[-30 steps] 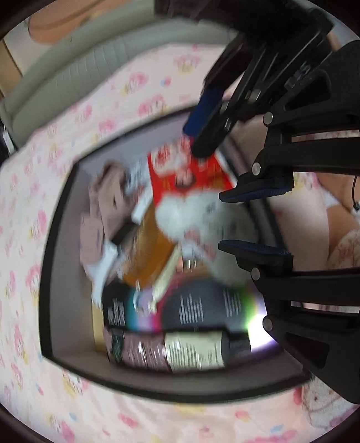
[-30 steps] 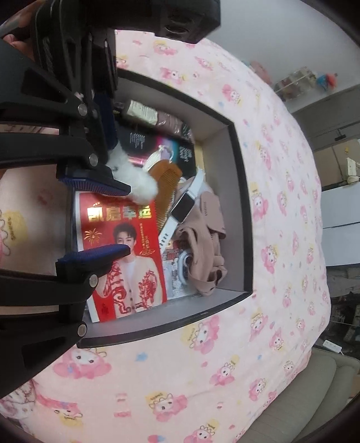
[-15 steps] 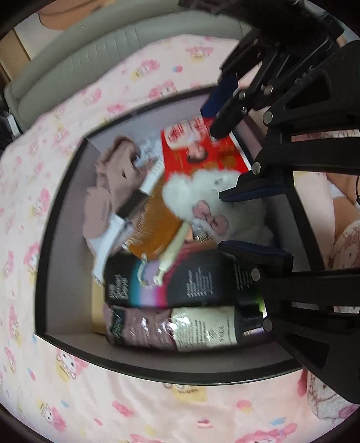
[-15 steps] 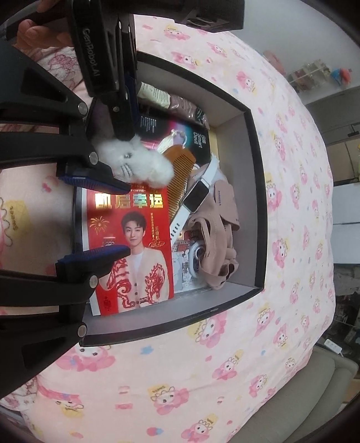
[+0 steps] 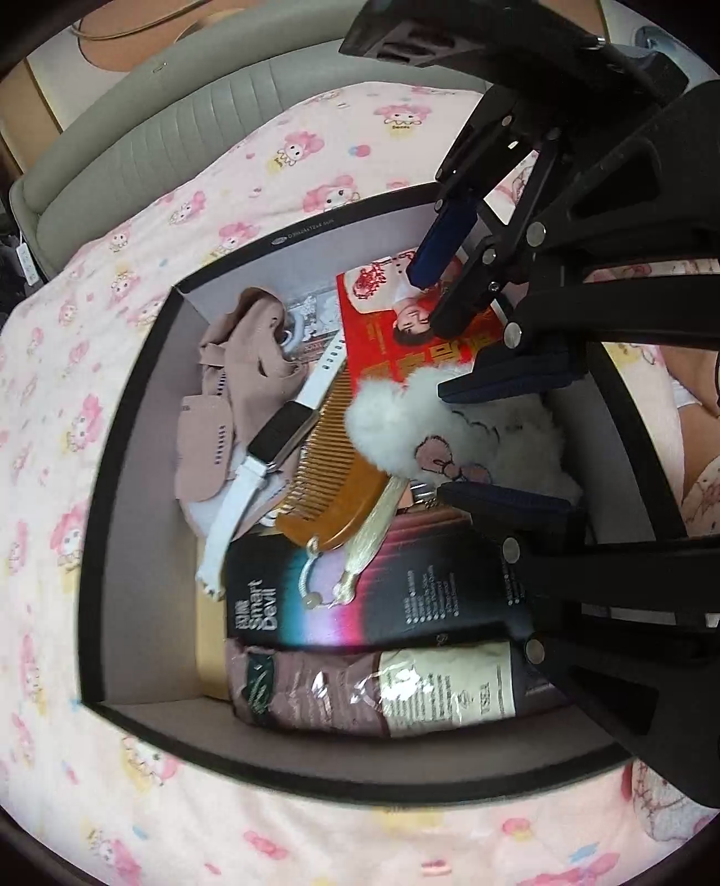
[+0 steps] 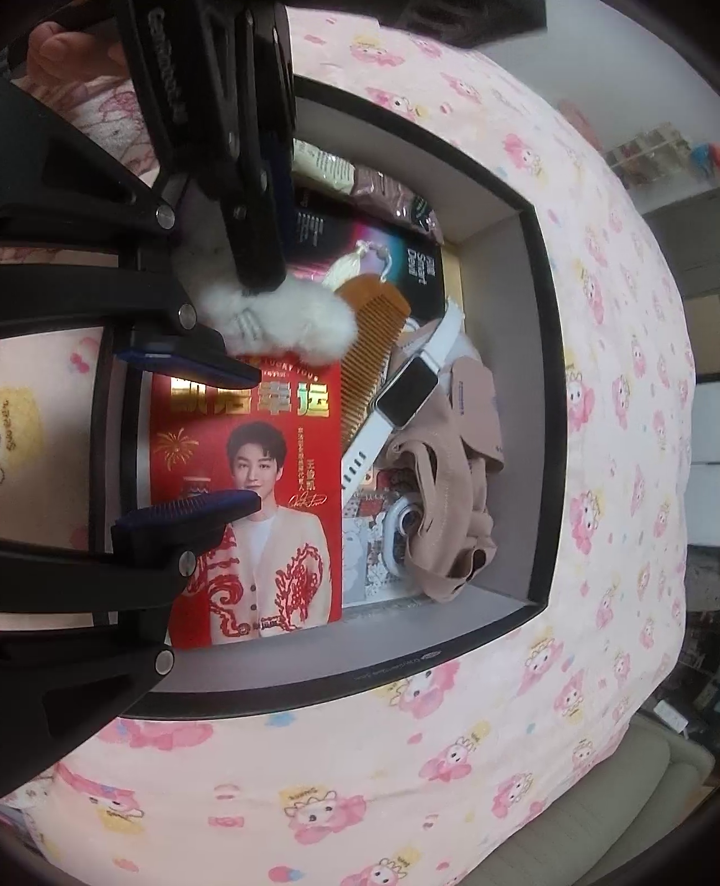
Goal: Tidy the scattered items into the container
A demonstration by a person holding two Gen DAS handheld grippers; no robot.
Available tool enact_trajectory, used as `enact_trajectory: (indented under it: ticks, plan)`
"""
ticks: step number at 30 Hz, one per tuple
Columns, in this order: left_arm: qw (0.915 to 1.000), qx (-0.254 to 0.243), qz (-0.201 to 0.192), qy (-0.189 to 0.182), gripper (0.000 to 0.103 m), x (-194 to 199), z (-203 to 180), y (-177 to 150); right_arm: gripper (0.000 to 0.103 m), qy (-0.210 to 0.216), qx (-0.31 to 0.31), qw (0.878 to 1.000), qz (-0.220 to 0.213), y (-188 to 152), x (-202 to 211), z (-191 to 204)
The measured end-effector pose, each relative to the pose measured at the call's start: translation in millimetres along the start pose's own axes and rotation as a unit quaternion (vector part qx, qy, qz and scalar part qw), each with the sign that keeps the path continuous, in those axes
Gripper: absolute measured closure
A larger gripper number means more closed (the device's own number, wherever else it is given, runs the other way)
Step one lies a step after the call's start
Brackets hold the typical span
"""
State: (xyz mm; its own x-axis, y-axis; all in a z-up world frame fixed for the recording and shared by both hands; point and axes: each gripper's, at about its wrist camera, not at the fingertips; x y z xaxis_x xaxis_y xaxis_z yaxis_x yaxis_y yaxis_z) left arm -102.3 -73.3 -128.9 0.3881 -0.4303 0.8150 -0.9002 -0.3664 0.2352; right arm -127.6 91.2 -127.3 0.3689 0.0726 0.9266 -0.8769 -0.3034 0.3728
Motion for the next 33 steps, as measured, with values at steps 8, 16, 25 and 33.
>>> enact_trajectory:
  ticks: [8, 16, 25, 33]
  plan:
    - [0.9937, -0.054, -0.087, 0.046, 0.023, 48, -35, 15, 0.04, -0.028, -0.008, 0.998, -0.051, 14, 44, -7]
    - [0.9723, -0.086, -0.202, 0.08, 0.002, 120, -77, 32, 0.028, -0.055, -0.028, 0.989, -0.137, 36, 122, -12]
    - [0.9479, -0.095, -0.284, 0.108, 0.001, 190, -109, 4, 0.022, -0.079, -0.035, 0.973, -0.216, 28, 202, -4]
    - [0.9347, -0.096, -0.316, 0.131, 0.001, 229, -128, -57, 0.022, -0.083, -0.032, 0.959, -0.268, -25, 258, 3]
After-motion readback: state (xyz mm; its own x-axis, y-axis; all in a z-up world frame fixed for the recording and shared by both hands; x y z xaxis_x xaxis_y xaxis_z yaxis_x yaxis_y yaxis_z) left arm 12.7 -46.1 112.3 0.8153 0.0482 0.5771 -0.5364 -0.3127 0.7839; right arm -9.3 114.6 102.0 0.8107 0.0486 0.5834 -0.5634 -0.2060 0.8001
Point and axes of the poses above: each gripper's, at about its wrist camera, not at the fingertips, and x roughly against the way its jaws point, z to its left, y to its top, and after that the axes turned 5 degrees about -y, right-handed
